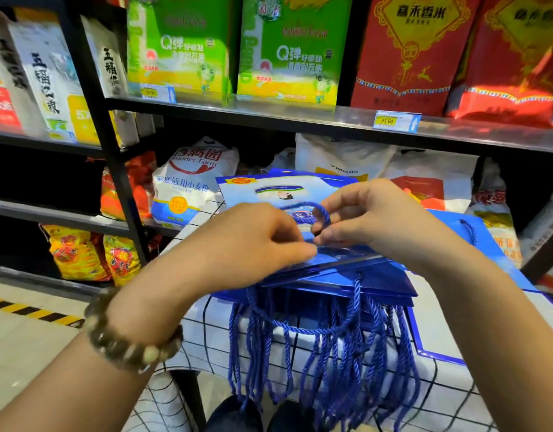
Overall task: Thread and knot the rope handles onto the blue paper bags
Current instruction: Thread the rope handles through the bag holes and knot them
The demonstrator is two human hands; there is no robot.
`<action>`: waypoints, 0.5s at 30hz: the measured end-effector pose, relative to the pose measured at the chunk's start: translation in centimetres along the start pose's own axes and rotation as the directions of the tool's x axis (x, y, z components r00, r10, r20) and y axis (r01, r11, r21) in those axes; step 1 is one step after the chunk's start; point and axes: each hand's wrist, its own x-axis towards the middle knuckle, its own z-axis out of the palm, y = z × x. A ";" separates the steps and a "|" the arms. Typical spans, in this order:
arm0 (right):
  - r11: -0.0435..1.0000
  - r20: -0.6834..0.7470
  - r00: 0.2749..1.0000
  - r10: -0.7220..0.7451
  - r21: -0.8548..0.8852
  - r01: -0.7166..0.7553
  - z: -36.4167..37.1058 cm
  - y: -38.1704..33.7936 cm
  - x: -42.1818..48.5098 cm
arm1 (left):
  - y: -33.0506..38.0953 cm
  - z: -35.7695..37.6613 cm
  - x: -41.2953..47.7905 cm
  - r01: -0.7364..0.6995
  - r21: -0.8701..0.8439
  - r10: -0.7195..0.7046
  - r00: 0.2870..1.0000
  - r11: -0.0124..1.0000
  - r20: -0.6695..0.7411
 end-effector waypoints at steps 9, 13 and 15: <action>0.988 0.073 0.997 -0.033 -0.147 0.043 1.4 0.2 0.4 | -0.5 0.7 -2.3 -0.029 0.039 0.031 0.998 0.999 -0.061; 0.973 0.086 0.995 -0.044 -0.222 0.062 1.6 0.2 0.7 | -0.5 0.8 -2.4 -0.087 0.087 0.094 0.992 0.992 -0.080; 0.968 0.109 0.993 -0.045 -0.239 0.070 1.5 0.3 0.9 | -0.5 0.8 -2.5 -0.132 0.139 0.146 0.985 0.981 -0.093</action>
